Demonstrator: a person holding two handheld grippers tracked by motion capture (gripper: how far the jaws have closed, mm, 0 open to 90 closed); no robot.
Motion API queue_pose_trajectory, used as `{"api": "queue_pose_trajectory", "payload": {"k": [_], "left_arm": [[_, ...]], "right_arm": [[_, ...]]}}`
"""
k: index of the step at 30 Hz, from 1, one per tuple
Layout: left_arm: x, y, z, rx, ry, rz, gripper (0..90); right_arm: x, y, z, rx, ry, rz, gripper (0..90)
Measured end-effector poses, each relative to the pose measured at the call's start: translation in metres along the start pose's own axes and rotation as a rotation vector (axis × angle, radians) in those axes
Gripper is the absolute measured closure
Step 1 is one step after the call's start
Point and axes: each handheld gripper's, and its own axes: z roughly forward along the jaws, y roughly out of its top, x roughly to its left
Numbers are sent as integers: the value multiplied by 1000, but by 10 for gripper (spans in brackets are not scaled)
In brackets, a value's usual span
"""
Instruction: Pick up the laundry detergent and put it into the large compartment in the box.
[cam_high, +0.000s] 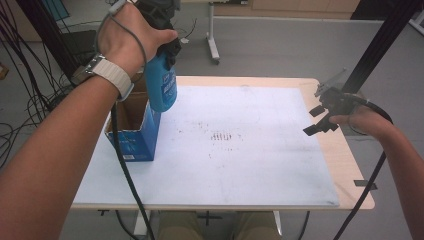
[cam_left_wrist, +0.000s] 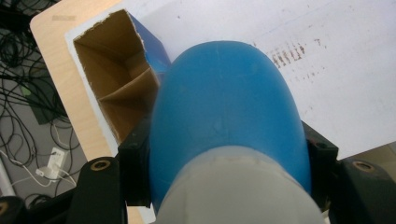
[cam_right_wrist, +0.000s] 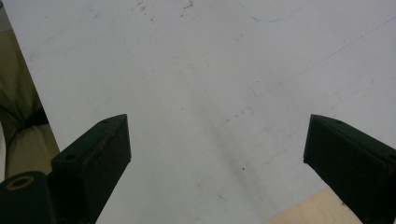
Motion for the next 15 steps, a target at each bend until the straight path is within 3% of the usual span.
{"api": "queue_pose_trajectory", "payload": {"k": [9, 15], "left_arm": [[12, 1, -3, 11, 13, -27, 373], [22, 2, -3, 25, 27, -69, 373]], "right_arm": [[1, 2, 1, 4, 2, 6, 72], [-1, 1, 1, 3, 2, 3, 72]]}}
